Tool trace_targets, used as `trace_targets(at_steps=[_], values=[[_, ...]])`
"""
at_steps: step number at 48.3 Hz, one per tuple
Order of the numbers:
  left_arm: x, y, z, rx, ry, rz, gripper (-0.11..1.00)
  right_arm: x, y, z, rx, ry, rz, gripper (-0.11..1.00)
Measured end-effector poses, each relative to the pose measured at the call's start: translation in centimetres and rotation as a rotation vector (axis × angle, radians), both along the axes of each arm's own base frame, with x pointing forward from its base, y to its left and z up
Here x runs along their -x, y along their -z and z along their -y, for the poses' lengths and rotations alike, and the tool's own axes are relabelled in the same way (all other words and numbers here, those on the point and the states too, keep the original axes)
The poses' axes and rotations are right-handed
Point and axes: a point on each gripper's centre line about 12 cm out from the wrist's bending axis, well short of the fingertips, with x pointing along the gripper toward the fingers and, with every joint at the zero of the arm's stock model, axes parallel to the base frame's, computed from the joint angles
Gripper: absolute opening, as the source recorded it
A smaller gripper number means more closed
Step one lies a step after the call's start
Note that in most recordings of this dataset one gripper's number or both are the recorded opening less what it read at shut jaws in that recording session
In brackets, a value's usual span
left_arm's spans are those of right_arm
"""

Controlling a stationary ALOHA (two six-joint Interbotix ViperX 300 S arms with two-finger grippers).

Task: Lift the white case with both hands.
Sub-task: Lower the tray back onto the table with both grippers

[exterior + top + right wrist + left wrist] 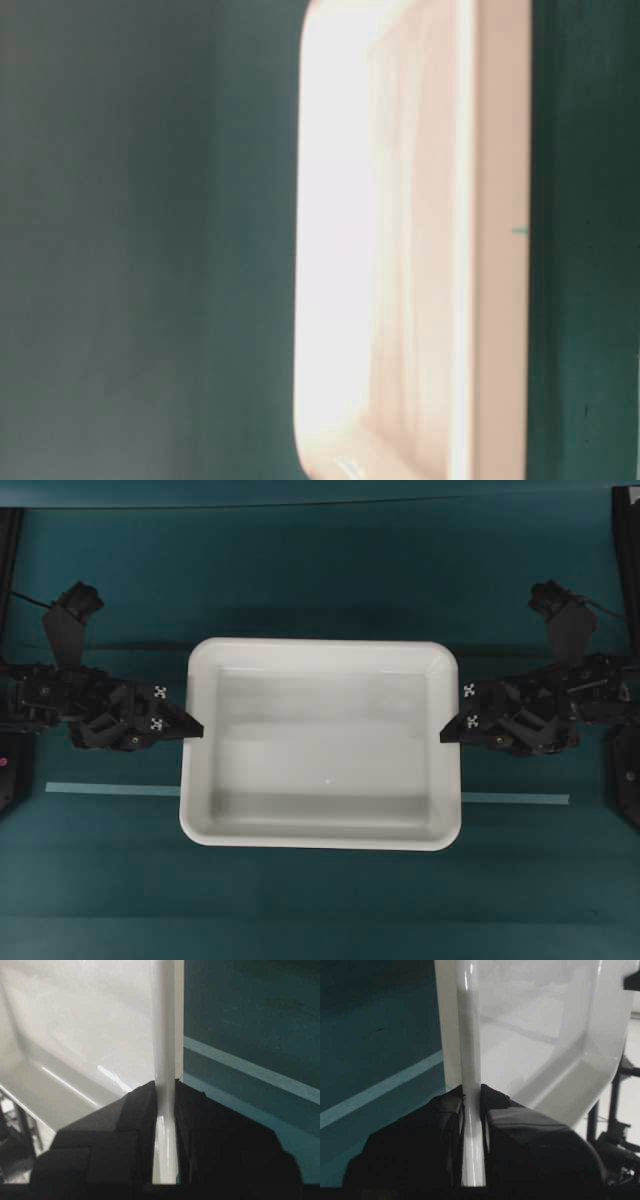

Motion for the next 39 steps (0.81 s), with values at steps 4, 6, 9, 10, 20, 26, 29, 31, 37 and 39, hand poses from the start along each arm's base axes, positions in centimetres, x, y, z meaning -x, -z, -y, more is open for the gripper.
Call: trace_targets(at_steps=[4, 6, 9, 10, 20, 26, 29, 31, 37, 39], values=[[-0.2, 0.7, 0.1, 0.002, 0.003, -0.026, 0.06, -0.1, 0.5, -0.2, -0.001, -0.008, -0.016, 0.11], [-0.2, 1.0, 0.2, 0.001, 0.01, -0.038, 0.06, -0.1, 0.7, -0.3, -0.002, -0.011, -0.023, 0.11], [-0.3, 1.6, 0.5, 0.002, 0.021, -0.058, 0.06, -0.2, 1.1, -0.4, -0.001, -0.014, -0.032, 0.11], [-0.3, 1.7, 0.6, 0.003, 0.021, -0.063, 0.06, -0.2, 1.2, -0.4, 0.0, -0.015, -0.034, 0.11], [-0.7, 3.5, 0.8, 0.005, 0.032, -0.13, 0.06, -0.4, 2.6, -0.7, 0.004, -0.022, -0.064, 0.11], [-0.8, 4.7, 0.8, 0.009, 0.032, -0.172, 0.06, -0.6, 3.4, -0.7, 0.005, -0.019, -0.083, 0.11], [-0.8, 5.2, 0.8, 0.008, 0.033, -0.189, 0.06, -0.6, 3.8, -0.7, 0.005, -0.022, -0.097, 0.11], [-0.8, 5.5, 0.8, 0.01, 0.032, -0.198, 0.06, -0.7, 4.0, -0.7, 0.007, -0.024, -0.103, 0.11], [-0.8, 6.2, 0.9, 0.009, 0.036, -0.222, 0.06, -0.7, 4.8, -0.7, 0.012, -0.033, -0.132, 0.11], [-0.8, 6.4, 0.9, 0.01, 0.035, -0.228, 0.06, -0.7, 5.0, -0.7, 0.012, -0.033, -0.138, 0.11]])
